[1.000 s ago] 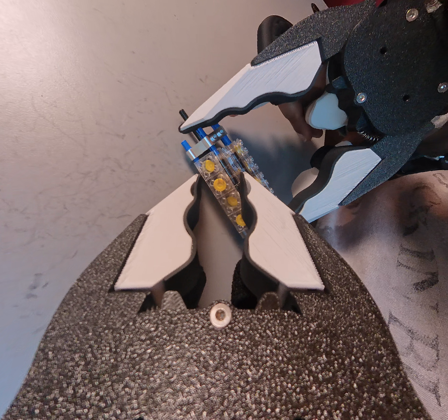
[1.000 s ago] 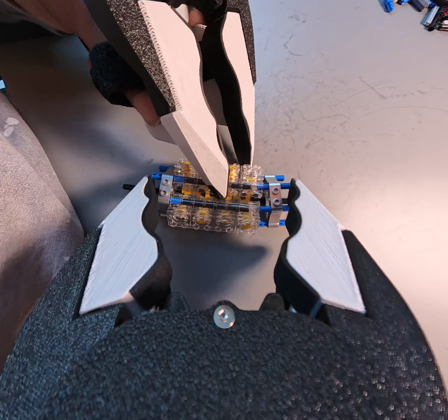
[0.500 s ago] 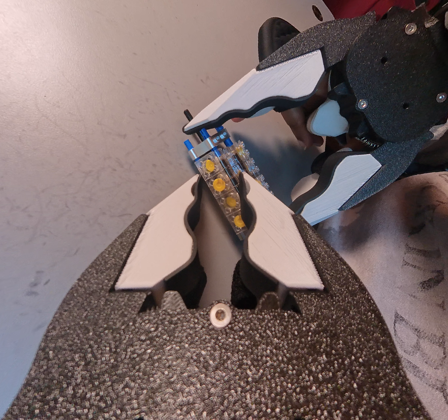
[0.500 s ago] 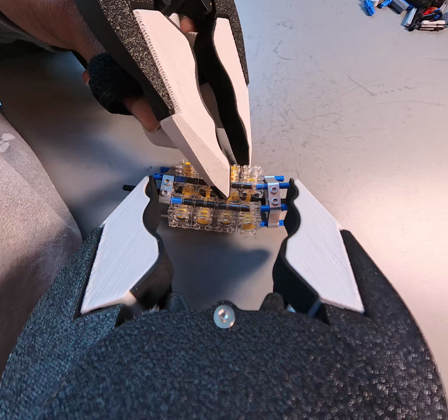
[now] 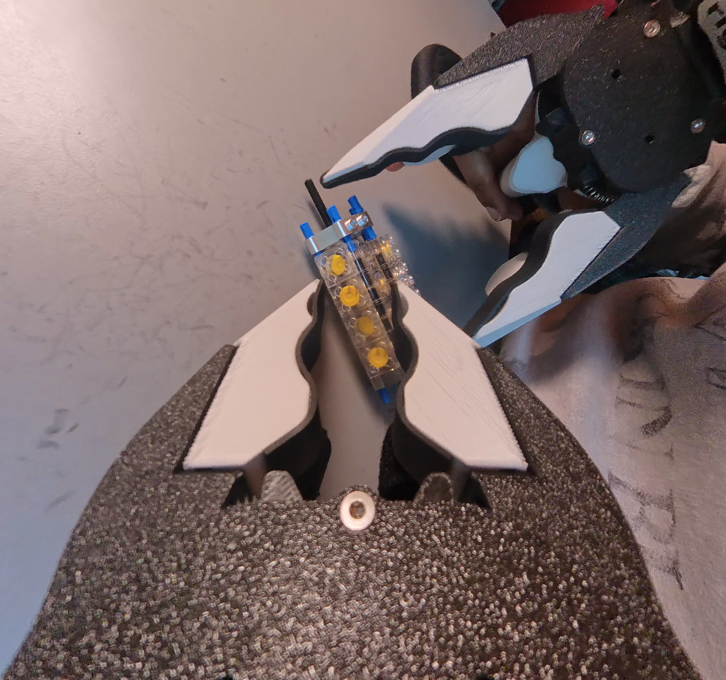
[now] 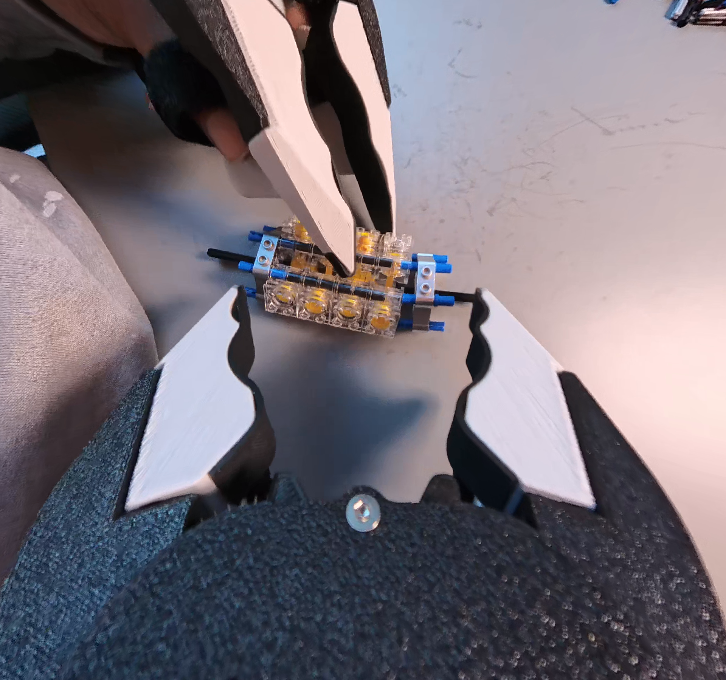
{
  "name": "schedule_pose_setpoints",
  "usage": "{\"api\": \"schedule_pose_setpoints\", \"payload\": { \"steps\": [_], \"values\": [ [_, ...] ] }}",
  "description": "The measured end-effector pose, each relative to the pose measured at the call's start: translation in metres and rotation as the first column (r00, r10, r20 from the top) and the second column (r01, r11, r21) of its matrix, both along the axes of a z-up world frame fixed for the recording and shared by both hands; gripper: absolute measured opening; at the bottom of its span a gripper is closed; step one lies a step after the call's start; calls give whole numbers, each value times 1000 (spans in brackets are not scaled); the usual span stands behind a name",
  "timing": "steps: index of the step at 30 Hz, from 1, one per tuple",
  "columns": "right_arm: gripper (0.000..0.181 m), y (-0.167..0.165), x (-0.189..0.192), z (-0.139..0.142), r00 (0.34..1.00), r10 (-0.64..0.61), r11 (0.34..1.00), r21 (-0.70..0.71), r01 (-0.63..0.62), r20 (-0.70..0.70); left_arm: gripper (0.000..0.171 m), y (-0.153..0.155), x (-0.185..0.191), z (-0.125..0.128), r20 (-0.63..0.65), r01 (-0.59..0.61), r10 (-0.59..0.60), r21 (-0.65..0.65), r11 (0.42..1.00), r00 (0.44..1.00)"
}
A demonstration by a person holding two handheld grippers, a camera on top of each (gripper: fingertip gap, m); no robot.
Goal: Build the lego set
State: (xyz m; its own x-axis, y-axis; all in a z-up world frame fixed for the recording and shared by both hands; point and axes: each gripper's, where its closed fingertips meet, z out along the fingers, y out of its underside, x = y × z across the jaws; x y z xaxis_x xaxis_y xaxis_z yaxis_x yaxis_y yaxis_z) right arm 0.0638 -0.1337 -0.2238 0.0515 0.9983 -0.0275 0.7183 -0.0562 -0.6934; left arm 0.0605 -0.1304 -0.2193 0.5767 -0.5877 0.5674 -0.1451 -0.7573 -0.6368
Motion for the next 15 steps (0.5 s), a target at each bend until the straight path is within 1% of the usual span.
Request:
{"api": "schedule_pose_setpoints", "payload": {
  "steps": [2,4,6,7,8,10,11,12,14,15],
  "values": [
    [105,-1,1,1,1000,-8,999,33,9,-9,38,-1,-1,7,23,0,-1,24,1000,1000],
    [94,1,3,5,999,-16,999,42,17,-37,42,-4,-4,13,23,-4,3,41,999,1000],
    [86,3,8,7,999,10,1000,27,-9,-40,50,-9,-5,14,-22,-1,2,42,999,1000],
    [74,7,12,8,999,29,999,33,-28,-32,56,-12,-5,12,-66,0,3,46,999,998],
    [66,10,16,10,998,62,997,36,-61,-22,63,-14,-3,11,-112,-1,8,58,998,994],
    [66,8,23,11,987,160,987,5,-160,15,74,-15,4,9,-183,-14,27,77,997,983],
    [66,10,25,11,980,197,980,13,-198,30,78,-14,8,7,-210,-19,35,79,997,977],
    [66,16,24,11,974,225,973,51,-226,31,81,-13,12,4,-244,-23,43,86,996,969],
    [59,20,23,10,953,300,948,98,-303,35,79,-11,17,-6,-325,-6,40,105,994,945],
    [51,20,21,10,940,339,934,113,-340,29,73,-9,17,-9,-352,2,41,121,993,935]
  ]
}}
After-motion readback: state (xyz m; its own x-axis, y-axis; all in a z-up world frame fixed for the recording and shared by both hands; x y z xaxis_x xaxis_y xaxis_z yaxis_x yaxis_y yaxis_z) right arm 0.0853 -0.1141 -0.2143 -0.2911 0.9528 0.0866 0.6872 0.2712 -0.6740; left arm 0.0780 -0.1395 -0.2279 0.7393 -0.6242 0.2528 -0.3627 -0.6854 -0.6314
